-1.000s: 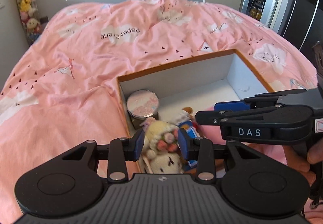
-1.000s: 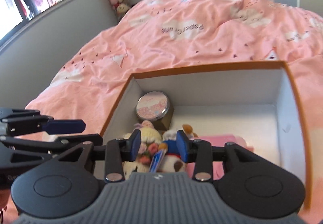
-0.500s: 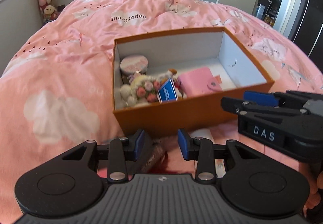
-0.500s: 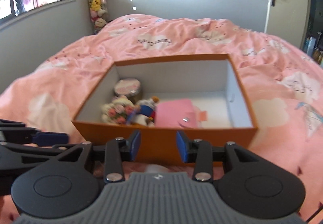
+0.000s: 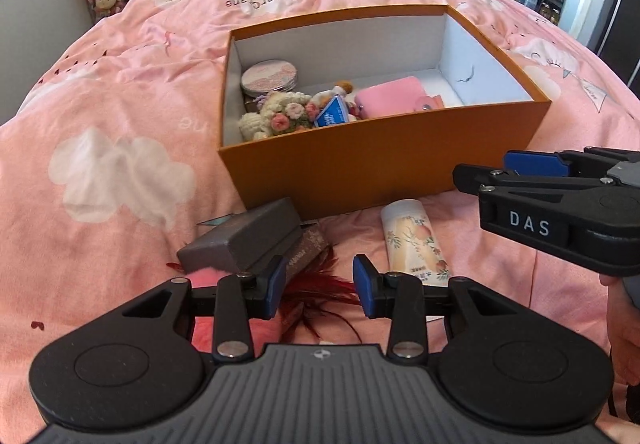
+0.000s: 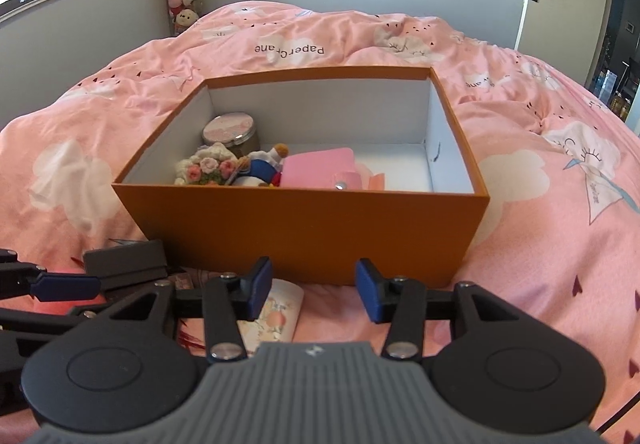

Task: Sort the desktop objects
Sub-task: 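Lift both tools out and move them back to the remaining items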

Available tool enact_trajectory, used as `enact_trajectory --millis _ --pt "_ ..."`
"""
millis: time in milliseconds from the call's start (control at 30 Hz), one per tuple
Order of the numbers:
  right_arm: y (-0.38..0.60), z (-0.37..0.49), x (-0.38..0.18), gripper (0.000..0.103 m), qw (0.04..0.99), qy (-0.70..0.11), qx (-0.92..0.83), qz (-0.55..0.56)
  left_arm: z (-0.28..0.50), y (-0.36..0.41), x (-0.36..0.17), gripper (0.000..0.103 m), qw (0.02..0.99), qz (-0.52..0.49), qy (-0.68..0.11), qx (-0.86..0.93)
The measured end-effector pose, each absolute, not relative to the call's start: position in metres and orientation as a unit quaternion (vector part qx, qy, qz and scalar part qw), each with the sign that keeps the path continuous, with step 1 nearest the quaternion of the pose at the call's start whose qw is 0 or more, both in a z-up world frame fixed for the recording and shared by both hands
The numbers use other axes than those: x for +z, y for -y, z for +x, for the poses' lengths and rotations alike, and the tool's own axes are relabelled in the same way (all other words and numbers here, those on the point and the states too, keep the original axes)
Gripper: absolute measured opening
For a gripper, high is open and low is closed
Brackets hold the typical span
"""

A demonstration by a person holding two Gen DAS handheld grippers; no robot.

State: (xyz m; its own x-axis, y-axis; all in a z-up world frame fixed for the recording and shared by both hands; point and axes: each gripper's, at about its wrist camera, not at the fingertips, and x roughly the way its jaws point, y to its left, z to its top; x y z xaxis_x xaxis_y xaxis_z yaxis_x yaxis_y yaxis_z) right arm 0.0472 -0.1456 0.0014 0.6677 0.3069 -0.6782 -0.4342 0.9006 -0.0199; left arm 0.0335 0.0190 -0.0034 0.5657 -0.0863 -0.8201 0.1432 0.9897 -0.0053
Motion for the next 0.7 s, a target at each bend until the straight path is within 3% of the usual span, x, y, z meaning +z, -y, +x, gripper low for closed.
enact_trajectory --millis 467,700 --pt "0.134 0.038 0.001 0.054 0.892 -0.360 0.240 -0.130 0.031 -0.037 -0.001 0.045 0.882 0.016 -0.467 -0.061" --pt "0.149 0.044 -0.016 0.045 0.856 -0.419 0.287 -0.096 0.021 -0.041 -0.008 0.046 0.868 0.028 -0.486 -0.093"
